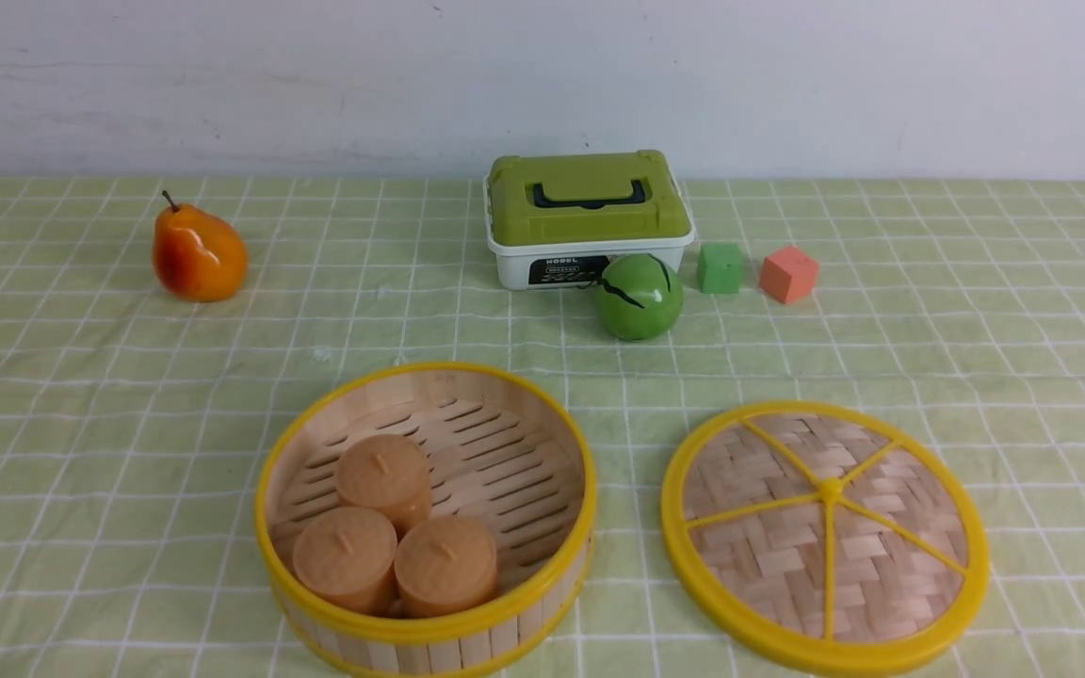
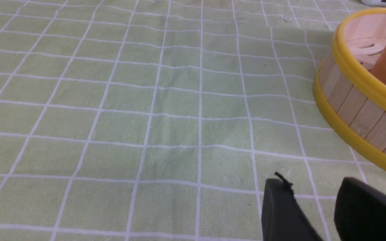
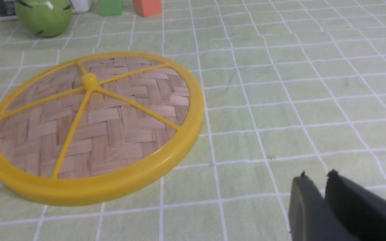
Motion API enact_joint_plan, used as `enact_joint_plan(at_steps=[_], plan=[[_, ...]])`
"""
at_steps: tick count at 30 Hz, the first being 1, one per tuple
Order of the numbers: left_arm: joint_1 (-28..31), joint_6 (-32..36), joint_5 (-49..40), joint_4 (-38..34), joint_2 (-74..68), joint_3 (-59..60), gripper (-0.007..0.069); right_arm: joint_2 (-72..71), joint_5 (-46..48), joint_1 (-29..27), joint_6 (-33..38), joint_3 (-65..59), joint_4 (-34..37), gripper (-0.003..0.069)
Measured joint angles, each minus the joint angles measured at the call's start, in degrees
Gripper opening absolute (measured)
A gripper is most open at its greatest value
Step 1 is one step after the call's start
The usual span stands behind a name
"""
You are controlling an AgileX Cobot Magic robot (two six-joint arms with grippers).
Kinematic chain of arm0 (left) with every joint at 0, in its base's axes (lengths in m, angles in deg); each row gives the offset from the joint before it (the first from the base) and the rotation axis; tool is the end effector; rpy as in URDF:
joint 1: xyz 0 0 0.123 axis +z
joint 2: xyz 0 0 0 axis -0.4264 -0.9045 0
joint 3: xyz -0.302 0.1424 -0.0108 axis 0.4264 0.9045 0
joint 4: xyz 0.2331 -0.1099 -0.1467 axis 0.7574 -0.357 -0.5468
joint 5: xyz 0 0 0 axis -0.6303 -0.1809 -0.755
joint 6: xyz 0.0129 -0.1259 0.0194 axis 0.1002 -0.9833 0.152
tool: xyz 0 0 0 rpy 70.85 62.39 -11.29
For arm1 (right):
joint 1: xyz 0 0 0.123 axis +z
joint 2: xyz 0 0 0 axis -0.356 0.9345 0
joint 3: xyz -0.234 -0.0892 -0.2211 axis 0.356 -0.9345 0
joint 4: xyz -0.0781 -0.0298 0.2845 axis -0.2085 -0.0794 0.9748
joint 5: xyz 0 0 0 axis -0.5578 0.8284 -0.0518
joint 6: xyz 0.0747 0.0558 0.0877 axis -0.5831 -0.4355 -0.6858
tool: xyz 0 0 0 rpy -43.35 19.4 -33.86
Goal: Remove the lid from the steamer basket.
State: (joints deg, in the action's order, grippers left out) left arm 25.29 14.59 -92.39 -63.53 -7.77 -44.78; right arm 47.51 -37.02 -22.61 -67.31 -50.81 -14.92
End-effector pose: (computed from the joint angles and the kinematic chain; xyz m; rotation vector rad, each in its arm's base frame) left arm 0.0831 0.0008 0.1544 -0.1394 1.8918 -0.0907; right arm 0.0833 -0.0039 0.1611 0.1529 1.8717 0.0556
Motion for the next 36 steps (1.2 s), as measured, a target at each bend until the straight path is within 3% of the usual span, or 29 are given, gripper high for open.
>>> enact_joint_plan(at_steps=[36], plan=[[0.00, 0.00, 0.00, 0.00, 0.00, 0.00, 0.0239, 0.00, 0.00, 0.00, 0.00, 0.00, 0.00, 0.0106]])
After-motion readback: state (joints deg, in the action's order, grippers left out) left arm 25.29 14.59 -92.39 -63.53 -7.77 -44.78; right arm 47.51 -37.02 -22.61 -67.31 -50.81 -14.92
